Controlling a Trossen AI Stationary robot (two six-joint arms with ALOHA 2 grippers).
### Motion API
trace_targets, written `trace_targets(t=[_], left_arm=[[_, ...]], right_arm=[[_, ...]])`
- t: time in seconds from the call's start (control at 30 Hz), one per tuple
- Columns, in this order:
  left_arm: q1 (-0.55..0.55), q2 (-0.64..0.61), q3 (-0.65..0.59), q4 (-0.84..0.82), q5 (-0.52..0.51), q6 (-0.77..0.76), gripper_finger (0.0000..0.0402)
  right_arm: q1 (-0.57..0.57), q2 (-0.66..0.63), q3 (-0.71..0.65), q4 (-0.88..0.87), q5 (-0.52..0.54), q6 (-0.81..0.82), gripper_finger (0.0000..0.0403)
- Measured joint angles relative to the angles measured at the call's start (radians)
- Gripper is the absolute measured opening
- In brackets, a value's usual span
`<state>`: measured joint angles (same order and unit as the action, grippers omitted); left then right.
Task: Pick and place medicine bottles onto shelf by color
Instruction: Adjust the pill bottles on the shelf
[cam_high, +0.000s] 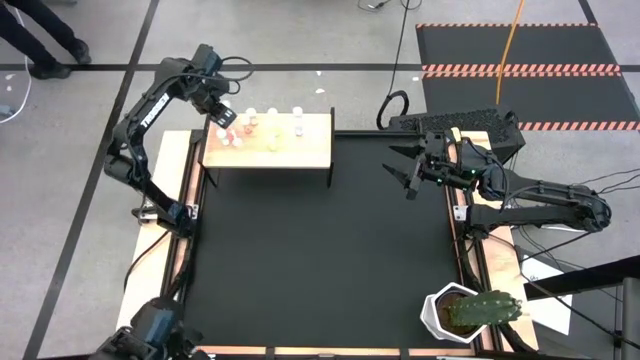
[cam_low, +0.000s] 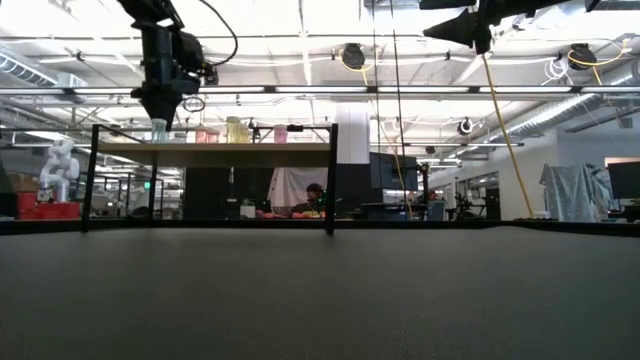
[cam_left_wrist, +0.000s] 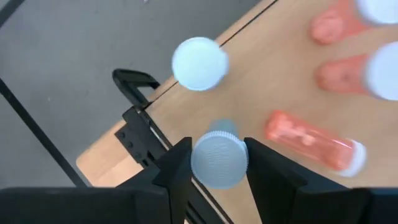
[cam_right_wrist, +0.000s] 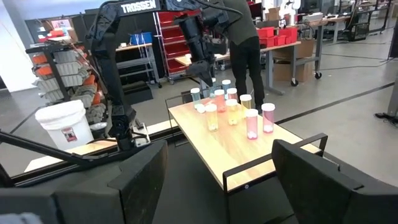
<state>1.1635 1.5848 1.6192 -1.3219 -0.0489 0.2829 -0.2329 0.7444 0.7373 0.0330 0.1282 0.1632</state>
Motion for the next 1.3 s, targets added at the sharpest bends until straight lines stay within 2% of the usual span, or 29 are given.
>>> trace_targets(t=[0.3, 0.57, 1.3], left_arm=[[-0.08, -0.028, 0.0, -0.009, -0.004, -0.031, 0.0145], [-0.081, -0.028, 0.0, -0.013, -0.058, -0.05, 0.0145], [-0.079, -0.027, 0.0, 0.001, -0.075, -0.087, 0.0145]], right_arm=[[0.0, 0.0, 0.0, 0.0, 0.001, -0.014, 0.0283], [0.0, 0.0, 0.0, 0.0, -0.001, 0.002, 0.0283], [0.025, 0.0, 0.0, 0.0, -0.001, -0.033, 0.0283]])
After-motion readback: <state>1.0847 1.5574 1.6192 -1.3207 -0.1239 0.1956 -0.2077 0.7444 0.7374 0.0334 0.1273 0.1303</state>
